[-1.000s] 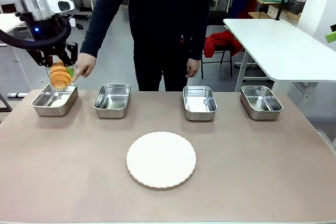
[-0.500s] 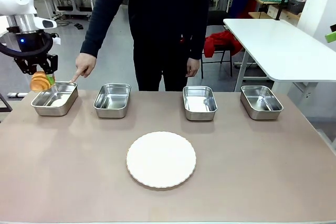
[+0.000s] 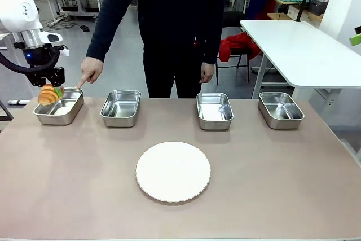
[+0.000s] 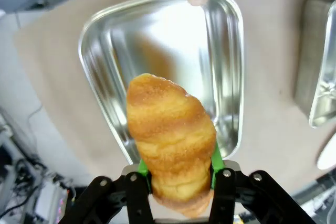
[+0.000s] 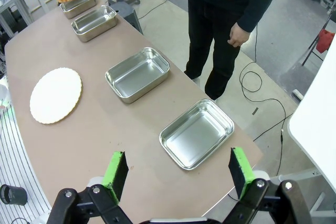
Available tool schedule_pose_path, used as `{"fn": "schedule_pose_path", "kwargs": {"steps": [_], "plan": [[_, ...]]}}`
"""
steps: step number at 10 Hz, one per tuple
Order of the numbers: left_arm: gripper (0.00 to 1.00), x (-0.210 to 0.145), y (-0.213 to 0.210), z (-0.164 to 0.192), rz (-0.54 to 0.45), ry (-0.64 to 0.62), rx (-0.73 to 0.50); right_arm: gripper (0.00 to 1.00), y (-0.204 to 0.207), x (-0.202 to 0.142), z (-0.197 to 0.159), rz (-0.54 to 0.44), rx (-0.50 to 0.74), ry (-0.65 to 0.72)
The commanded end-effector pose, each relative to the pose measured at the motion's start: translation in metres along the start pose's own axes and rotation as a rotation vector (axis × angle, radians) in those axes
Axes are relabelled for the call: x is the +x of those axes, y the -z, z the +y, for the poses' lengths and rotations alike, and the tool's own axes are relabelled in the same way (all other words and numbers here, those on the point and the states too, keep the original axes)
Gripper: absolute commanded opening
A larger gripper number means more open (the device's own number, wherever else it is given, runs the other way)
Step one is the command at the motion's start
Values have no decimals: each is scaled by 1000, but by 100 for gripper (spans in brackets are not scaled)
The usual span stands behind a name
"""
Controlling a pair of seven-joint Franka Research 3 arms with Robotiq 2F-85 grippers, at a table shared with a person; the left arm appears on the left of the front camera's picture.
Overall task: Place the bread in the container.
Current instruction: Place the Butter Roll into the Airtight Container indicated by the human.
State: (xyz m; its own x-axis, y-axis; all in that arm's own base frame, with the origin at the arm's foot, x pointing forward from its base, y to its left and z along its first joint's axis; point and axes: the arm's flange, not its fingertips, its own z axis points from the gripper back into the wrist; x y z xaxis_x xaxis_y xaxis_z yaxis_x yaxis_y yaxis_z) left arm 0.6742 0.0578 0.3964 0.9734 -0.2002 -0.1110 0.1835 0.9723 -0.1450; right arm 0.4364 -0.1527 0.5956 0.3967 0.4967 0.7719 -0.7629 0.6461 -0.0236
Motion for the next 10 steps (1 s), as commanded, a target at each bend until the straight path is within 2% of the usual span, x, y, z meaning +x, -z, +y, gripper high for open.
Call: {"fn": "schedule_pose_path", "kwargs": {"steps": [1, 8, 9, 10], "plan": [[45, 4, 6, -1, -41, 54, -41, 100, -1, 2, 0, -21, 2, -5], [45, 17, 26, 8, -85, 7, -23, 100, -1, 2, 0, -21, 2, -5], [100, 18, 28, 7, -79, 26, -28, 100, -1, 2, 0, -21, 2, -5], [100, 18, 28, 8, -81, 19, -26, 100, -1, 2, 0, -21, 2, -5]]}}
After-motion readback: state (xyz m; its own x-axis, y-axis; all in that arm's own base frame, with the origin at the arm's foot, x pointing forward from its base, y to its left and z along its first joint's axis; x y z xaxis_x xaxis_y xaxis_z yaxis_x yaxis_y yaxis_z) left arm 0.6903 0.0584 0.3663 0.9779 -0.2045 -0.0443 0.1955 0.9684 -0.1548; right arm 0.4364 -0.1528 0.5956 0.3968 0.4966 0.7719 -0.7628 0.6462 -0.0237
